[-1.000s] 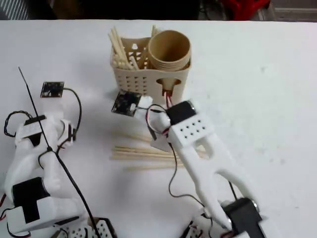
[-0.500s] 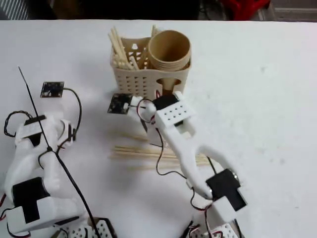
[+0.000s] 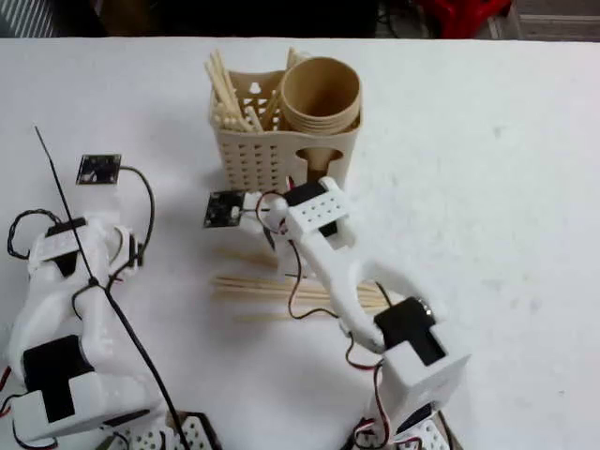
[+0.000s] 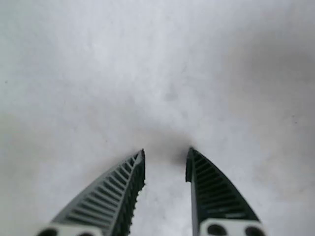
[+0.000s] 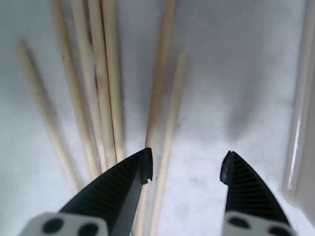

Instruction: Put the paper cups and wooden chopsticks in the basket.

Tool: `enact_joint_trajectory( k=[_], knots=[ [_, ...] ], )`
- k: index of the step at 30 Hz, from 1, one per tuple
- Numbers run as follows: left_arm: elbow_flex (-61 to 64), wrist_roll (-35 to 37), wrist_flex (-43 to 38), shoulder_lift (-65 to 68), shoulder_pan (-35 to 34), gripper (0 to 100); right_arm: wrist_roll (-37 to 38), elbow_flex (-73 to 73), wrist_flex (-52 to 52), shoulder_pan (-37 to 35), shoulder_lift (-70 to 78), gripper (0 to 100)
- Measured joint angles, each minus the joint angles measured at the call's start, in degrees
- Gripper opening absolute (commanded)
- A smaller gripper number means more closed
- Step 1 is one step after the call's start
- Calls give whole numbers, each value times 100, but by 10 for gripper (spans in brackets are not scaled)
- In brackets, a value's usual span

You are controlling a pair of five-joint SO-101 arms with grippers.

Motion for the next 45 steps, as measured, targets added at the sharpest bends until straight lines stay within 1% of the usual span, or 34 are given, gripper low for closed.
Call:
enact_joint_trajectory(
  k=[2,7,11,15,21,26,32,35,38,43,45],
  knots=[
    [0,0,0,0,0,151,0,0,-18,35,132,118],
    [0,0,0,0,0,151,0,-132,-70,70,422,102],
    [0,0,0,0,0,151,0,-220,-88,79,668,13],
    [0,0,0,0,0,151,-123,-246,-97,114,800,15],
    [0,0,0,0,0,151,-818,88,-70,141,-26,16],
    [0,0,0,0,0,151,-1363,545,-35,123,-1415,16],
    [0,0,0,0,0,151,-2382,475,-26,0,-3059,16],
    [0,0,0,0,0,151,-2989,18,-26,18,-3666,16],
    [0,0,0,0,0,151,-3560,-695,-18,18,-3965,16],
    [0,0,0,0,0,151,-3824,-1846,-35,9,-4018,16],
    [0,0,0,0,0,151,-3956,-2180,-211,-9,-4018,16]
  ],
)
